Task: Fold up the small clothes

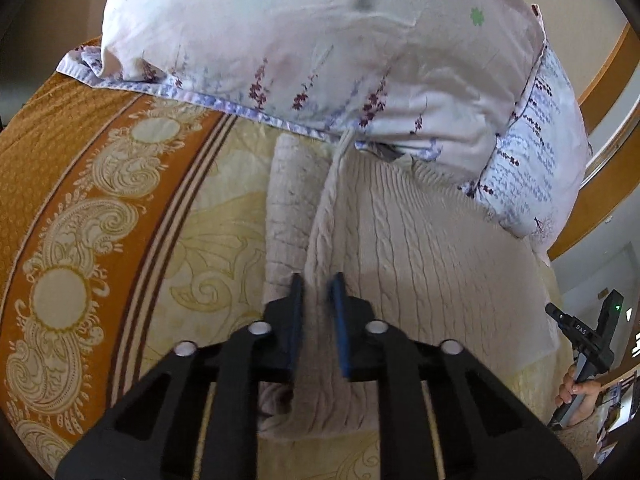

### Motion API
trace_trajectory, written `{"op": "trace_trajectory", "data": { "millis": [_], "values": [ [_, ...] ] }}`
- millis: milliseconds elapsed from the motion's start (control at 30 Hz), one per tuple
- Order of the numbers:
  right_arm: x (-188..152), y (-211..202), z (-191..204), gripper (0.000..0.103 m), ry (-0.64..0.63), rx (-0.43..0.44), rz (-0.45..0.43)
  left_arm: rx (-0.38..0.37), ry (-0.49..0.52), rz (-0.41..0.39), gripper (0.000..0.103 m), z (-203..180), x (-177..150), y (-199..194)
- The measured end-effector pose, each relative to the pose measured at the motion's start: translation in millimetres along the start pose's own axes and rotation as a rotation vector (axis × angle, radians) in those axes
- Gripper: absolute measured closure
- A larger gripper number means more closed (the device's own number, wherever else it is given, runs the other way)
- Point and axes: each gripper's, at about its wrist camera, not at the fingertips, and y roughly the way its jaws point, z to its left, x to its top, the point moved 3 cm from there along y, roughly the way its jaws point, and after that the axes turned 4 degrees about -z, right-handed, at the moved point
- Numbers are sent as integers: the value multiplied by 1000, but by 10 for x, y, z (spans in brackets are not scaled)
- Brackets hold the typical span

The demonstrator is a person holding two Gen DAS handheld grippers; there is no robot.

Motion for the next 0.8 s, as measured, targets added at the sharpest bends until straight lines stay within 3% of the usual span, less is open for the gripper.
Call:
{"op": "trace_trajectory", "data": {
  "millis": [200, 400, 667, 800],
  "values": [
    [-14, -190, 22, 94, 15, 3, -42, -22, -1, 2, 96, 42, 1, -74],
    [-155, -254, 5, 94, 36, -38, -5, -26, 15, 5, 96, 74, -36, -119],
    [-48, -88, 80, 94, -35, -149, -27, -8, 48, -2, 96, 83, -69, -114],
    [-90, 43, 46, 93, -51, -173, 9, -1, 60, -6, 95, 66, -95, -96]
  ]
}}
